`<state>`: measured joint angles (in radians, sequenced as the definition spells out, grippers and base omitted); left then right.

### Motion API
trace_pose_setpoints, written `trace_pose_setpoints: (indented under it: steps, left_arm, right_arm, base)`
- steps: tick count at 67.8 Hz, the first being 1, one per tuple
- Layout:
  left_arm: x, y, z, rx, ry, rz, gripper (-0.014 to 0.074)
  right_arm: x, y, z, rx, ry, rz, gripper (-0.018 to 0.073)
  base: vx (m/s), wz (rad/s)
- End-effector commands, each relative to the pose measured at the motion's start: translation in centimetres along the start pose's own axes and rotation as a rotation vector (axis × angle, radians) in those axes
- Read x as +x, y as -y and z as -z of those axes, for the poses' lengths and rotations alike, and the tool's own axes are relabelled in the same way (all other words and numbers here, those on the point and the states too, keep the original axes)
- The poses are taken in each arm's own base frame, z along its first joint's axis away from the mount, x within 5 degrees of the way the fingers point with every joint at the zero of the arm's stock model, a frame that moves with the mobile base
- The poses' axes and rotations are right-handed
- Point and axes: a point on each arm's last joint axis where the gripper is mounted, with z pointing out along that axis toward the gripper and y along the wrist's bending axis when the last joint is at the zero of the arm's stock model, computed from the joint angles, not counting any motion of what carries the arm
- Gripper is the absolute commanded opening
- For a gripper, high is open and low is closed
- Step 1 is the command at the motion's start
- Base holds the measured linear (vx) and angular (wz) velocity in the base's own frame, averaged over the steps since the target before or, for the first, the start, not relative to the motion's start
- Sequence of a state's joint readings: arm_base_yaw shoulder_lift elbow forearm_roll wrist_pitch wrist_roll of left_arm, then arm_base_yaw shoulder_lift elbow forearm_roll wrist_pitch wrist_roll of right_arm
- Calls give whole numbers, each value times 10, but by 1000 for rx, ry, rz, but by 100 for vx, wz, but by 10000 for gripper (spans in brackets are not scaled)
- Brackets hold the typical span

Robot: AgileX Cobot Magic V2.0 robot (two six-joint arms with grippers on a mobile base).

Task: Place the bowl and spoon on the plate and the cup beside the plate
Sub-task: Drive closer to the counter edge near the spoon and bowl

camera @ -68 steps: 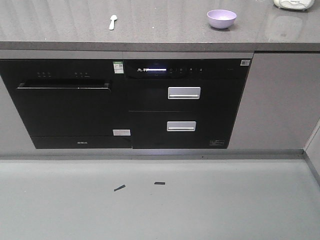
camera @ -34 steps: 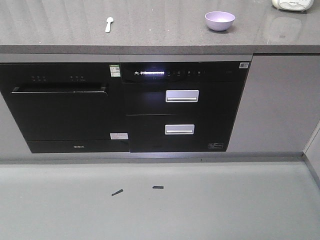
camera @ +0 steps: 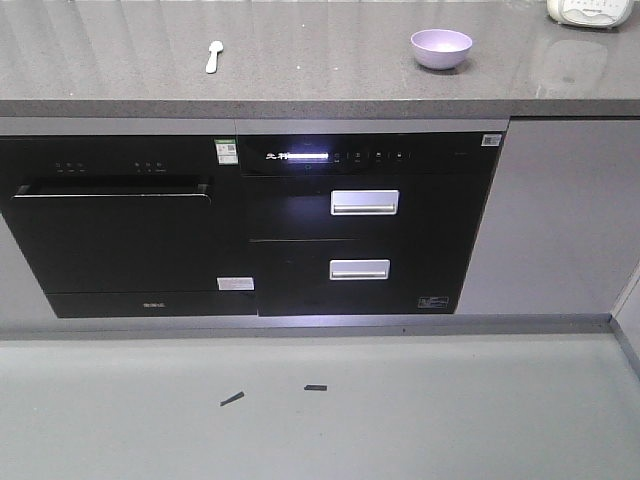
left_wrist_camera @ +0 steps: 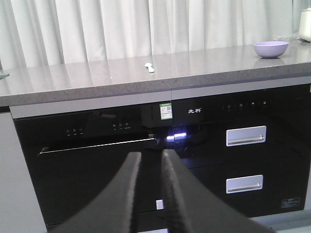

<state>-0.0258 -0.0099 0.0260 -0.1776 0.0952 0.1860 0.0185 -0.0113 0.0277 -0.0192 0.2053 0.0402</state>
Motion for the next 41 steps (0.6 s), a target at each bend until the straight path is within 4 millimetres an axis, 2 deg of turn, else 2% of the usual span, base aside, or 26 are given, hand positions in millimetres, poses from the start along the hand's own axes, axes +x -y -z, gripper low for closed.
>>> trace_pose_setpoints:
  steps: [1, 41]
  left_arm:
    - [-10, -1, 2, -12, 91, 8, 111]
    - [-10, -1, 2, -12, 91, 8, 111]
  right_arm:
    - [-6, 0, 1, 3, 78, 12, -3]
    - [-6, 0, 1, 3, 78, 12, -3]
  base:
    - [10, 1]
    - [12, 0]
